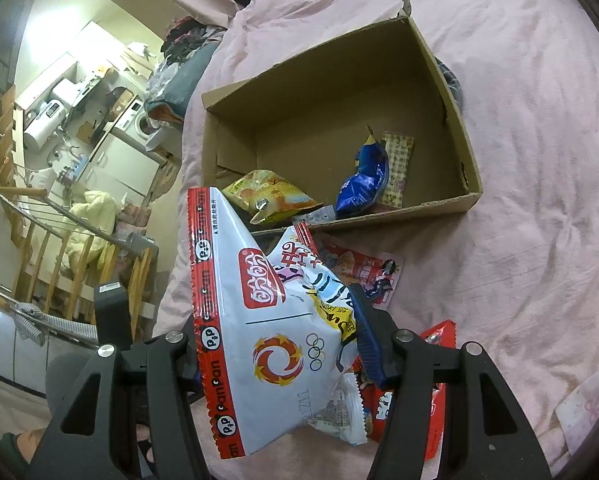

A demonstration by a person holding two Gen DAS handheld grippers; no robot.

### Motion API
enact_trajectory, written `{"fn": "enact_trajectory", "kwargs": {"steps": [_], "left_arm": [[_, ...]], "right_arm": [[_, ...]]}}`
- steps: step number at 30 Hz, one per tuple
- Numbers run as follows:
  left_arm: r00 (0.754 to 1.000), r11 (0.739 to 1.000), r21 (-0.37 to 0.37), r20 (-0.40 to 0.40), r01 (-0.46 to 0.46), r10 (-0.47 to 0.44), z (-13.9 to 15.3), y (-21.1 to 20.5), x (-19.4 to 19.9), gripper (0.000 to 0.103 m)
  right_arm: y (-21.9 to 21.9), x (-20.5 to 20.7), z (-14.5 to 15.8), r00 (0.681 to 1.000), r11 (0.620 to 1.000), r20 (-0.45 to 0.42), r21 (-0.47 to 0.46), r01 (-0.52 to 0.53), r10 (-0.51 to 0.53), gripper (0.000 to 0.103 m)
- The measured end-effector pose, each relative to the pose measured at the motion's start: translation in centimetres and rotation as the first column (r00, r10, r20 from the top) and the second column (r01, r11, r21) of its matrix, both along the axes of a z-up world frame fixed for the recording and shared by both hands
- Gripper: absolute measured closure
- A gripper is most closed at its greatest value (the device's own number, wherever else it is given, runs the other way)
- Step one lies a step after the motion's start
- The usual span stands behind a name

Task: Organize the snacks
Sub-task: 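Carry both snacks into the cardboard box and open both grippers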

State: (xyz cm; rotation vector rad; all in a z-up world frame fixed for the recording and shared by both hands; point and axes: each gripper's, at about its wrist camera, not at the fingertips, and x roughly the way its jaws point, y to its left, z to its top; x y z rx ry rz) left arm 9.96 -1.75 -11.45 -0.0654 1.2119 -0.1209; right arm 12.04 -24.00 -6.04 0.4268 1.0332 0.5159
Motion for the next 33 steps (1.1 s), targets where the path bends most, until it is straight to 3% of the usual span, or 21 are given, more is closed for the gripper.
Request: {"fn": "enact_trajectory", "kwargs": {"steps": [8,20,26,33], "left_arm": [[0.995,0.997,-0.016,0.072,-0.072,0.073,4.5,1.3,-1.3,0.076],[0.964,0.995,0.017,0.251,-0.097,0.089,12.0,1.8,3.6,0.076],[0.953,0.995,0.017,0.291,-0.093,0.084,13.1,1.1,5.7,0.076],[0.949,0.996,0.010,0.305,-0.088,0.081,13.3,0.3,8.9,0.076]], "right_arm": [[-1.0,-0.5,1.9,0.998,0.998,0.054,0.056,0.024,-0.027,0.044],[-1.4,1.4,5.7,0.975,0.995,0.207,0.068,0.067,-0.080,0.044],[-1.2,3.0,6.7,0.958,0.993,0.263,0.060,0.099,-0.111,0.044],[-1.1,6.0,6.4,0.954,0.992,0.271,0.049,0.121,-0.129,0.044]]}}
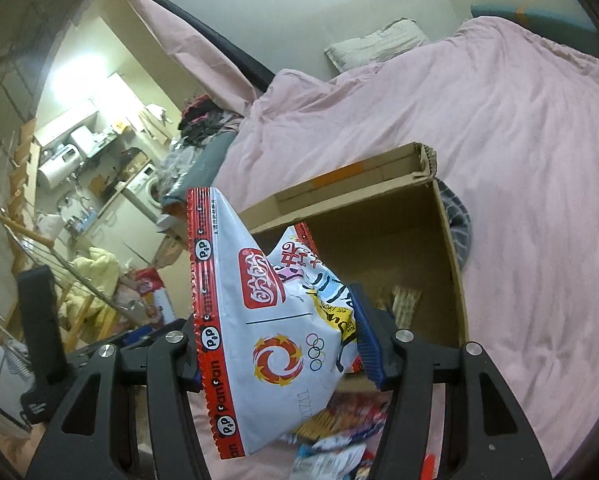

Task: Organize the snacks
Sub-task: 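Carry both snacks into the cardboard box and open both grippers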

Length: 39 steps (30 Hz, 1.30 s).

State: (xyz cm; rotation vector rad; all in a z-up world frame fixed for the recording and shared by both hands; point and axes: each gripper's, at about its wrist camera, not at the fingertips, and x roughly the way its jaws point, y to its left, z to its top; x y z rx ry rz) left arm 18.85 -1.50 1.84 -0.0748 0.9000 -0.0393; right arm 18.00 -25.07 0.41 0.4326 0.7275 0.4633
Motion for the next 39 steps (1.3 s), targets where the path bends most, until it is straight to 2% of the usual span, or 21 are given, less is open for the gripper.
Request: {"fn": "enact_trajectory", "kwargs": {"steps": [6,14,18,23,27,31,39], "left_arm": [[1.000,1.000,0.025,0.010,0.017,-0.017,-0.3,-0.9,2.6,0.076],[0.999,0.998,0.061,-0.003,0.032,-0.032,-2.1,-1.9,6.0,0.076],[0.999,0.998,0.058,-0.027,0.038,-0.037,-3.3,-2.1,7.2,0.076],[0.997,0.996,0.076,-0.058,0.048,-0.044,-5.1,-2.6,8.3,0.076],[0.997,0.997,0.066,-0.073,0.046,-0.041,-6.1,-2.7,8.5,0.076],[0.996,0.996,0.068,-0.079,0.049,-0.043,-6.6,-2.8,8.6,0.076],[0.996,0.997,0.060,-0.073,0.055,-0.050,-6.4,-3.2,9.0,0.076]], "right_arm": [[0.9,3.5,-1.4,0.999,0.999,-0.037,-0.042,0.016,-0.018,0.044],[2.3,6.7,-3.4,0.997,0.989,-0.068,-0.148,0.028,-0.039,0.044],[2.3,7.8,-4.7,0.992,0.982,-0.113,-0.186,0.041,-0.063,0.044],[1.7,8.3,-6.0,0.974,0.957,-0.172,-0.272,0.099,-0.150,0.043],[0.6,8.6,-6.9,0.963,0.964,-0.214,-0.243,0.107,-0.161,0.043],[0.4,8.7,-7.1,0.960,0.959,-0.221,-0.261,0.113,-0.173,0.042],[0.4,8.9,-6.8,0.962,0.979,-0.239,-0.183,0.092,-0.135,0.041]]}}
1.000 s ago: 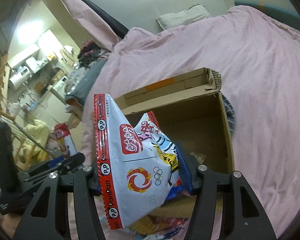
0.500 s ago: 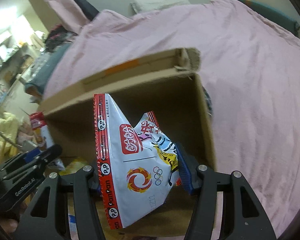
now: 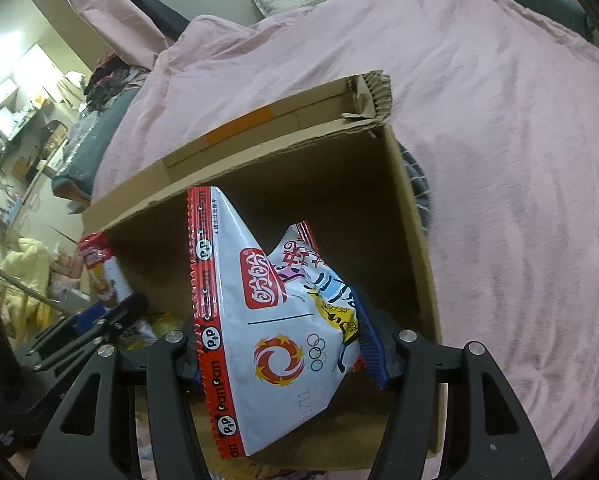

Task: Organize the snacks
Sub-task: 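Carry both snacks into the cardboard box and open both grippers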

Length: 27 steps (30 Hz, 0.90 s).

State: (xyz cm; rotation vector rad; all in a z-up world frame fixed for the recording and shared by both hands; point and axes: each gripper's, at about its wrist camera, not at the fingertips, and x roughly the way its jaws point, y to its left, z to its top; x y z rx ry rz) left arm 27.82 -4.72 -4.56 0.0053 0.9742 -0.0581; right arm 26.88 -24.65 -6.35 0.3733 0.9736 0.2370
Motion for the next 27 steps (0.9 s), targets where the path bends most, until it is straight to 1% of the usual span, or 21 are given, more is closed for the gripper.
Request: {"fn": "enact_trajectory", "kwargs": {"steps": [2,5,7,8,9,10,11,12,13,14,16,20,25,27], "left_arm": [[1.000,1.000,-0.009,-0.006,0.012,-0.012,0.0,-0.2,0.1,0.076],[1.000,1.000,-0.013,0.007,0.013,-0.012,0.4,-0.2,0.1,0.075],[1.000,1.000,-0.013,0.004,0.012,-0.012,0.4,-0.3,0.0,0.074],[1.000,1.000,-0.017,-0.001,0.013,-0.013,0.4,-0.3,0.1,0.073],[1.000,1.000,-0.028,-0.002,0.012,-0.012,0.5,-0.3,0.0,0.066],[1.000,0.999,-0.034,0.003,0.004,-0.004,0.7,-0.2,-0.1,0.055],[1.000,0.999,-0.038,0.010,-0.005,0.005,0.8,-0.1,-0.2,0.048],[1.000,0.999,-0.036,0.024,-0.018,0.019,1.2,-0.1,-0.4,0.034],[0.999,0.999,-0.036,0.032,-0.025,0.026,1.3,-0.1,-0.5,0.025],[0.999,0.999,-0.038,0.044,-0.031,0.032,1.5,0.0,-0.7,0.023],[0.998,0.999,-0.038,0.049,-0.025,0.027,1.8,-0.1,-1.0,0.021],[0.998,1.000,-0.014,0.055,-0.019,0.020,2.2,-0.4,-1.2,0.021],[0.998,1.000,-0.004,0.058,-0.027,0.027,2.8,-0.4,-1.8,0.021],[0.998,1.000,0.007,0.064,-0.026,0.025,3.0,-0.5,-2.2,0.021]], "right_arm": [[-0.2,-0.1,0.1,1.000,0.999,-0.001,0.040,-0.007,0.007,0.041],[-0.6,-0.1,0.3,1.000,0.996,0.004,0.091,-0.007,0.006,0.039],[-0.9,-0.2,0.6,1.000,0.991,0.016,0.132,-0.011,0.009,0.029],[-0.9,-0.3,0.8,1.000,0.989,0.022,0.146,-0.012,0.009,0.025],[-0.9,-0.3,1.0,0.999,0.988,0.031,0.155,-0.014,0.009,0.017],[-0.9,-0.5,1.4,0.999,0.988,0.049,0.156,-0.010,0.002,0.010],[-1.0,-0.6,1.8,0.997,0.988,0.070,0.153,-0.001,-0.010,0.008],[-0.9,-0.7,2.1,0.996,0.989,0.085,0.149,0.002,-0.015,0.005],[-0.9,-0.7,2.5,0.995,0.989,0.100,0.145,0.000,-0.014,0.004],[-0.8,-0.7,2.6,0.994,0.990,0.105,0.143,-0.004,-0.011,0.003],[-0.9,-0.7,2.7,0.995,0.989,0.101,0.146,-0.003,-0.012,0.003],[-0.9,-0.5,2.8,0.995,0.988,0.095,0.157,-0.002,-0.013,0.003],[-1.1,-0.7,3.4,0.993,0.989,0.114,0.148,-0.005,-0.012,0.003],[-1.3,-0.8,3.5,0.994,0.986,0.111,0.164,0.000,-0.018,0.003]]}}
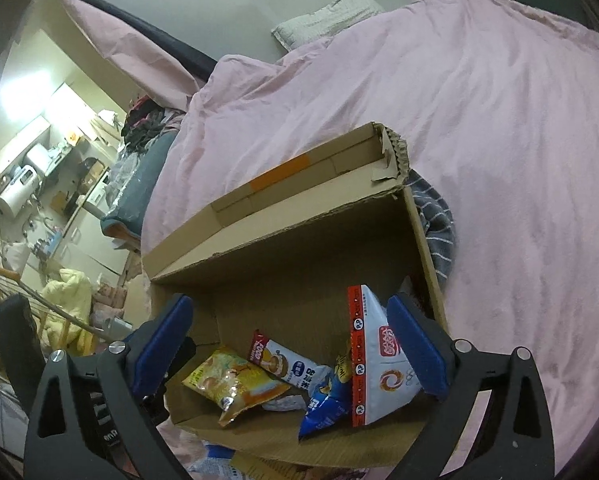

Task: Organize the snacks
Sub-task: 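Carry both snacks into the cardboard box and open both grippers, then withdraw both grippers from the box back toward the snack pile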

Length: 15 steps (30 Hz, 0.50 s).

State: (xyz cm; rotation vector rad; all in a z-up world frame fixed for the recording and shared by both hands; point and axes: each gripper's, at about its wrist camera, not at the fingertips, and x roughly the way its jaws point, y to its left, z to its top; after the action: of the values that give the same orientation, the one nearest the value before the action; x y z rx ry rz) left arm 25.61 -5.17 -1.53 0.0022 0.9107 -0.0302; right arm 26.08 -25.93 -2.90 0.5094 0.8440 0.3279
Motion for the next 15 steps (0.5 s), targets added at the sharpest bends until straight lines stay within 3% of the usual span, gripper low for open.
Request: {"fn": "enact_trajectory", "kwargs": {"steps": [3,9,15], "left_arm": [[1.000,1.000,0.018,0.005,0.001,-0.001,0.2,0.2,-0.7,0.021],[0.999,0.999,0.018,0.023,-0.030,0.030,1.2,1.5,-2.4,0.021],[0.992,0.998,-0.008,0.106,-0.062,0.063,3.1,3.6,-5.0,0.021]], "right_arm": [[-0.1,-0.5,0.3,1.000,1.000,0.007,0.007,-0.004,0.004,0.003],[1.1,-1.5,1.0,0.999,0.995,0.025,-0.092,-0.028,0.031,0.003],[1.6,-3.3,1.8,0.998,0.995,0.037,-0.096,-0.041,0.045,0.003]]}}
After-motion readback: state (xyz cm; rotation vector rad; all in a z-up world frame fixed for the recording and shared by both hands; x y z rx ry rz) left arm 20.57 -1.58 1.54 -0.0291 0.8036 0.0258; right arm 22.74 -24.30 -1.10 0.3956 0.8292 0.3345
